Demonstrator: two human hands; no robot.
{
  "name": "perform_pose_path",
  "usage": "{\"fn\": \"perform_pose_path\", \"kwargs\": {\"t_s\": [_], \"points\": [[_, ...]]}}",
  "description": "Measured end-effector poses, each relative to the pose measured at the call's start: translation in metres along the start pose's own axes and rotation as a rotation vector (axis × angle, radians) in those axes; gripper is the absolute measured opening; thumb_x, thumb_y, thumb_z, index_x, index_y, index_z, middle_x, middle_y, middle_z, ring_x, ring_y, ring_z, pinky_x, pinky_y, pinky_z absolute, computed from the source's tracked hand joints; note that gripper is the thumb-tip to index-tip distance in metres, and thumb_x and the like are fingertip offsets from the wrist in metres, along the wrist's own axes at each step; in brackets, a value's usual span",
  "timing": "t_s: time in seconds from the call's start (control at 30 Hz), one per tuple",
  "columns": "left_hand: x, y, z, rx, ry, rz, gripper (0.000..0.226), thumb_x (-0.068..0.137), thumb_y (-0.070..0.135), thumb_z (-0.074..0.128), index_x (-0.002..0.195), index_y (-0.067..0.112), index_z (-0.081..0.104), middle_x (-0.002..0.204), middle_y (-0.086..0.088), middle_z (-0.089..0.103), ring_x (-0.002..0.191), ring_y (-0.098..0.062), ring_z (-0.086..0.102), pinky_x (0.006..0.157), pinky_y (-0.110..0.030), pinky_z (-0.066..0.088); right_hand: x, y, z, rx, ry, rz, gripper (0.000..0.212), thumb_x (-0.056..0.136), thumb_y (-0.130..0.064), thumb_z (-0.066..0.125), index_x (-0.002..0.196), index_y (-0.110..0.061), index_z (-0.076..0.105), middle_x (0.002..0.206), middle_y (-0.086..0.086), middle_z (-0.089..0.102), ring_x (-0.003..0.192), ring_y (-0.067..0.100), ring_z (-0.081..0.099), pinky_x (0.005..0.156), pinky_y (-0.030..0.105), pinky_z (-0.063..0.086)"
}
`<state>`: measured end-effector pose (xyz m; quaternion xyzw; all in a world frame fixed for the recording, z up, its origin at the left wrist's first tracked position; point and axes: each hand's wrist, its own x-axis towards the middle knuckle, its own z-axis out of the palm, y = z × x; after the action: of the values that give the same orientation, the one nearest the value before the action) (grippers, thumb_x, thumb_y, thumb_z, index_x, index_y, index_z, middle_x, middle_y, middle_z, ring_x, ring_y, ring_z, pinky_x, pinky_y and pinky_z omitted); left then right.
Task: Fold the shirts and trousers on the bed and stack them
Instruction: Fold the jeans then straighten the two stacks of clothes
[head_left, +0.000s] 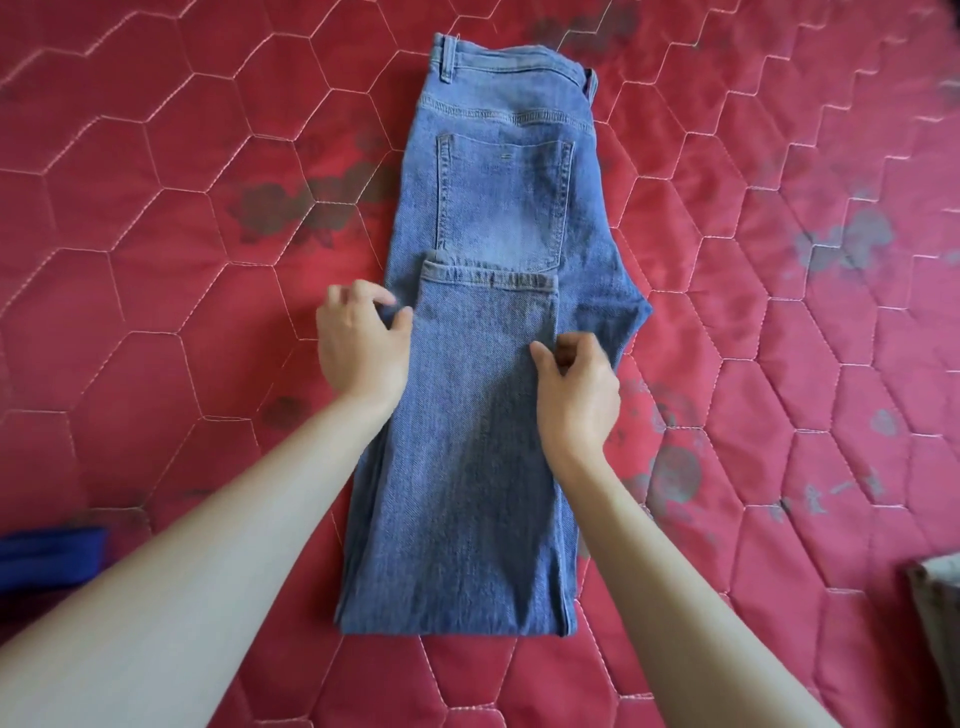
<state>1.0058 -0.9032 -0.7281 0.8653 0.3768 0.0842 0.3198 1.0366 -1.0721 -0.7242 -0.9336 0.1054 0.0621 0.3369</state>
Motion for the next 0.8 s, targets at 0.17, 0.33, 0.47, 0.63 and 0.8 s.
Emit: {"fn": "perform_pose_path", "kwargs": {"t_s": [0.17, 0.33, 0.47, 0.63, 0.8], "points": [[-0.019, 0.002, 0.007, 0.083, 0.050, 0.736, 0.041, 0.088, 0.005, 0.044, 0.127, 0.001, 0.056, 0.132, -0.014, 0.055, 0.126, -0.031, 0.049, 0.108, -0.041, 0.037, -0.003, -0.021, 0.012, -0.121, 0.174, -0.628, 0.035, 0.089, -0.006, 0.052, 0.122, 0.001, 0.059, 0.126, 0.015, 0.060, 0.119, 0.031, 0.054, 0.104, 0.040, 0.039], [0.002, -0.015, 0.033, 0.557, -0.291, 0.791, 0.057, 0.102, 0.041, 0.029, 0.155, 0.024, 0.016, 0.163, -0.001, 0.008, 0.150, -0.022, 0.004, 0.120, -0.050, 0.009, 0.027, 0.004, 0.035, -0.592, -0.169, -0.698, 0.056, 0.103, -0.042, 0.028, 0.154, -0.025, 0.016, 0.162, -0.001, 0.010, 0.149, 0.013, 0.004, 0.119, 0.052, 0.000], [0.031, -0.014, 0.035, 0.557, -0.316, 0.554, 0.061, 0.099, 0.051, 0.018, 0.155, 0.030, 0.003, 0.164, -0.004, -0.004, 0.150, -0.023, -0.004, 0.118, -0.052, 0.002, 0.046, 0.018, 0.028, -0.677, -0.179, -0.742, 0.057, 0.102, -0.047, 0.024, 0.155, -0.027, 0.012, 0.163, 0.000, 0.007, 0.150, 0.017, 0.002, 0.118, 0.057, 0.001], [0.004, -0.002, 0.015, 0.581, -0.178, 0.593, 0.061, 0.103, 0.034, 0.031, 0.155, 0.015, 0.006, 0.163, -0.010, -0.006, 0.150, -0.027, -0.006, 0.120, -0.051, 0.001, 0.029, 0.020, 0.002, -0.662, -0.072, -0.477, 0.060, 0.102, -0.028, 0.034, 0.155, -0.016, 0.011, 0.162, 0.010, 0.000, 0.150, 0.026, -0.005, 0.119, 0.051, -0.004], [-0.096, -0.015, 0.007, 0.485, -0.198, 0.753, 0.055, 0.096, 0.025, 0.034, 0.150, 0.010, 0.033, 0.159, -0.014, 0.022, 0.147, -0.030, 0.020, 0.118, -0.052, 0.016, -0.081, 0.034, 0.003, -0.350, 0.024, -0.415, 0.055, 0.095, -0.025, 0.031, 0.147, -0.007, 0.035, 0.156, 0.014, 0.028, 0.147, 0.028, 0.018, 0.118, 0.049, 0.014]]}}
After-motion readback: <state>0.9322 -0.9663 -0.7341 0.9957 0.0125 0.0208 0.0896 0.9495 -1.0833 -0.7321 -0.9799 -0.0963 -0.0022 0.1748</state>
